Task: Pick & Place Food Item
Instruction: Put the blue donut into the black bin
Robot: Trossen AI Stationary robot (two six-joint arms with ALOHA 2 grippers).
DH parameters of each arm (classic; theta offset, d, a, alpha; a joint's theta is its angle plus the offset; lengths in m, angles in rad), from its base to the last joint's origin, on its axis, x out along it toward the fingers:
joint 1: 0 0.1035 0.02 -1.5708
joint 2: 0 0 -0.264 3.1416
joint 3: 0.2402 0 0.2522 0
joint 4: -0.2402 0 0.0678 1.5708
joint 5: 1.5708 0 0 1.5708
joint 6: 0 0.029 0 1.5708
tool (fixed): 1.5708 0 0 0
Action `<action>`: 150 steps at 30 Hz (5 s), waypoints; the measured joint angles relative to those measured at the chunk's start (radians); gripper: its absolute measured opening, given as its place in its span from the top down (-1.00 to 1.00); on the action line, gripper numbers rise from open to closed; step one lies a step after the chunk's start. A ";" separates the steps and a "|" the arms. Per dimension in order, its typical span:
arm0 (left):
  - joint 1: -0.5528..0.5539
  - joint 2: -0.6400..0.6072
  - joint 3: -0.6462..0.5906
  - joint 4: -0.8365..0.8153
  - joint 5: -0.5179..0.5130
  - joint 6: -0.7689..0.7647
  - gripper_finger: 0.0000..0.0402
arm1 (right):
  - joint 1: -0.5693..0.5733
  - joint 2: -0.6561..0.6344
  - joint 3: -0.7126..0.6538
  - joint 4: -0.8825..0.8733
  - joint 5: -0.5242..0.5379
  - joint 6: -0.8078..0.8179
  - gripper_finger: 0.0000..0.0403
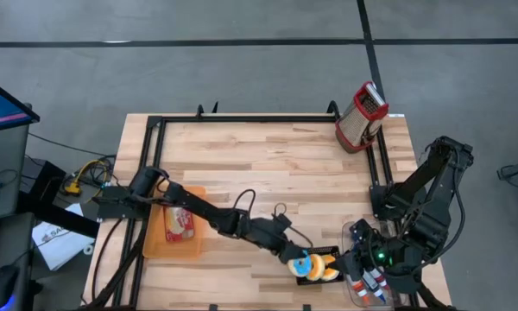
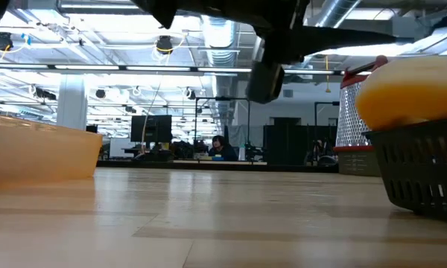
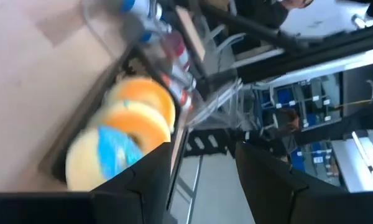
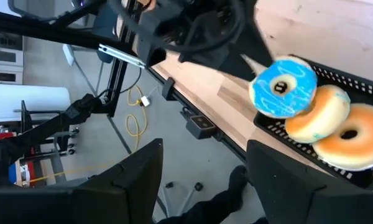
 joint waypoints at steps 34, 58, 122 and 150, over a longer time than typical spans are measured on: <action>-0.385 -0.916 -0.342 -1.015 -0.541 0.053 0.12 | -0.547 0.417 0.000 0.593 -0.627 -0.651 0.03; -0.484 -0.915 -0.421 -0.920 -0.631 -0.047 0.12 | -0.578 0.745 0.185 0.308 -0.907 -0.955 0.46; -0.491 -0.914 -0.421 -0.723 -0.745 0.007 0.30 | -0.275 0.500 0.159 -0.235 -0.570 -0.761 -0.15; -0.509 -0.914 -0.421 -0.704 -0.743 0.003 0.30 | -0.338 0.500 0.133 -0.062 -0.600 -0.842 0.18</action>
